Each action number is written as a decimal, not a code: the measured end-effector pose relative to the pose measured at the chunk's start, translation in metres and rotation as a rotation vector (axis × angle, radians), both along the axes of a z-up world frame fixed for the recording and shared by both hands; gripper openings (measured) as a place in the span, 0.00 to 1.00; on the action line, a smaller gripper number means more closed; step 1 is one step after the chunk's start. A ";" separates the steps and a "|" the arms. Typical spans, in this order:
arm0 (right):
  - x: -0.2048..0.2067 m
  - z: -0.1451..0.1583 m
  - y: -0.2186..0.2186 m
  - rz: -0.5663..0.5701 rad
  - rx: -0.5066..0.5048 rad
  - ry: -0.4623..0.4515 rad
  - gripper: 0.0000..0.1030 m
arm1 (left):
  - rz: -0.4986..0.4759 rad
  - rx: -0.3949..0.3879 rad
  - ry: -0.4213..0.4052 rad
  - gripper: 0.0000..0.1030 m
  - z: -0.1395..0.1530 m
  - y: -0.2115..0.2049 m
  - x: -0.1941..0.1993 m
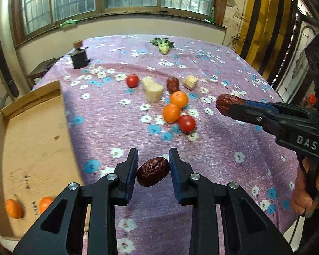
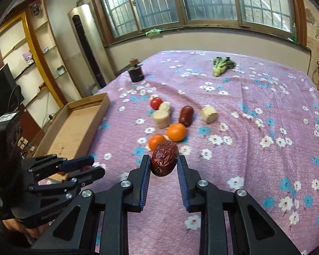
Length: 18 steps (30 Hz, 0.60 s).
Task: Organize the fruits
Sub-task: 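Carry the date with the left tool while the right tool carries its date to the tray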
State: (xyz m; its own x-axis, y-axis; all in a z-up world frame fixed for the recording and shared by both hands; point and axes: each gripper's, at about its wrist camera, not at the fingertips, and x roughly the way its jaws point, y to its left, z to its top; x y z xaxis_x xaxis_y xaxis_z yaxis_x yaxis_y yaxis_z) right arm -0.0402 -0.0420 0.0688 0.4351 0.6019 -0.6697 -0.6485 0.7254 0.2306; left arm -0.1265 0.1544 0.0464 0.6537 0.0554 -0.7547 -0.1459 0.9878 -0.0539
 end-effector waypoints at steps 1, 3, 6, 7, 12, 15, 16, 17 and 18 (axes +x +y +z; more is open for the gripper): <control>-0.003 0.001 0.003 0.009 0.004 -0.001 0.25 | 0.011 0.004 -0.002 0.26 0.001 0.004 -0.002; -0.007 0.003 0.008 0.027 0.011 0.001 0.25 | 0.029 0.005 -0.002 0.26 0.002 0.010 -0.006; -0.012 0.004 0.017 0.049 0.013 0.000 0.25 | 0.050 0.006 -0.003 0.26 0.002 0.018 -0.009; -0.013 0.005 0.019 0.054 0.016 0.002 0.25 | 0.057 0.005 -0.003 0.26 0.001 0.021 -0.010; -0.020 0.008 0.031 0.078 0.020 0.000 0.25 | 0.077 0.004 -0.007 0.26 0.002 0.031 -0.017; -0.024 0.008 0.040 0.093 0.013 0.000 0.25 | 0.091 -0.002 -0.006 0.26 0.000 0.039 -0.020; -0.024 0.007 0.042 0.098 0.013 0.002 0.25 | 0.095 -0.003 -0.004 0.26 0.000 0.041 -0.021; -0.026 0.008 0.045 0.106 0.013 0.002 0.25 | 0.100 -0.003 -0.004 0.26 -0.001 0.043 -0.023; -0.027 0.008 0.048 0.112 0.012 0.001 0.25 | 0.106 -0.003 -0.003 0.26 -0.001 0.046 -0.025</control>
